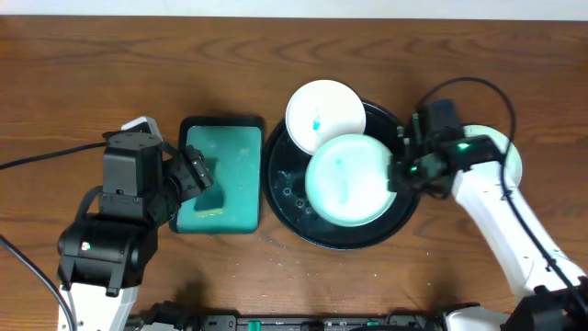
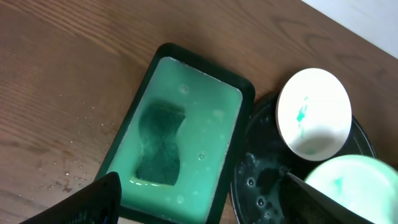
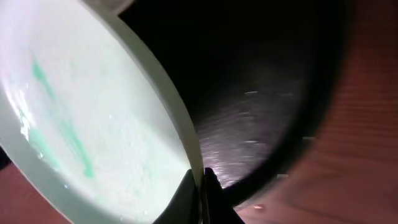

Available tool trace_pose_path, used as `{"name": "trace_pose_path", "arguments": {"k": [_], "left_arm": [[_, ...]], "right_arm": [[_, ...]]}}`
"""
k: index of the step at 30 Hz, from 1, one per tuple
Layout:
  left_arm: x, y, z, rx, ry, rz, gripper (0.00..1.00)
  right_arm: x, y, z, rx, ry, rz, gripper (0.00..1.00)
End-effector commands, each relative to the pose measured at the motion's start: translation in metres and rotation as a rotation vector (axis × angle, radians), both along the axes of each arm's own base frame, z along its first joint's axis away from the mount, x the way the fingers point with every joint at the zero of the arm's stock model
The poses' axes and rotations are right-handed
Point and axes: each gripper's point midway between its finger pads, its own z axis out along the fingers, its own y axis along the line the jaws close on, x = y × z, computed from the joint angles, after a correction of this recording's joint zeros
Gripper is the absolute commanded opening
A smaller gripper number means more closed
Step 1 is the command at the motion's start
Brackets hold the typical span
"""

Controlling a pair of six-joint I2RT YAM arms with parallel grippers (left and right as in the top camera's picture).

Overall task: Clean dirty plates on tray and stack at the side
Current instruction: 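Grip the rim of the front plate with the right gripper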

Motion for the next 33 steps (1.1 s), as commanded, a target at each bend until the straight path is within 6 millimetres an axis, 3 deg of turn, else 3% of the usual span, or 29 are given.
{"name": "trace_pose_path", "arguments": {"k": [1, 8, 12, 15, 17, 21, 25, 29, 33], "left_arm": [[0.0, 0.001, 0.005, 0.007, -0.007, -0.003, 0.81], [-0.006, 0.002, -0.009, 0.019, 0.068, -0.004, 0.81], [-0.007, 0.002, -0.025, 0.032, 0.145, -0.004, 0.81], [-0.003, 0.001, -0.038, 0.04, 0.2, -0.005, 0.81], [0.001, 0.001, -0.049, 0.046, 0.243, -0.006, 0.8], [0.008, 0.0, -0.078, 0.067, 0.361, -0.009, 0.75], [0.016, -0.001, -0.116, 0.088, 0.499, -0.008, 0.66], [0.023, 0.001, -0.158, 0.109, 0.627, 0.001, 0.58], [0.031, 0.015, -0.2, 0.112, 0.727, 0.048, 0.56]], "right_arm": [[-0.012, 0.017, -0.014, -0.01, 0.055, -0.092, 0.01], [-0.03, 0.028, -0.072, -0.043, 0.145, -0.184, 0.01], [-0.018, 0.019, -0.088, -0.055, 0.13, -0.203, 0.03], [0.002, 0.015, -0.079, -0.022, 0.062, -0.145, 0.24], [0.011, 0.013, -0.067, -0.007, 0.03, -0.107, 0.28], [0.024, 0.009, -0.032, 0.0, -0.064, -0.042, 0.29], [0.024, 0.014, -0.001, 0.029, -0.157, 0.02, 0.29], [0.019, 0.013, 0.014, 0.039, -0.19, 0.021, 0.28], [0.011, 0.011, 0.013, 0.037, -0.156, 0.003, 0.27]]}}
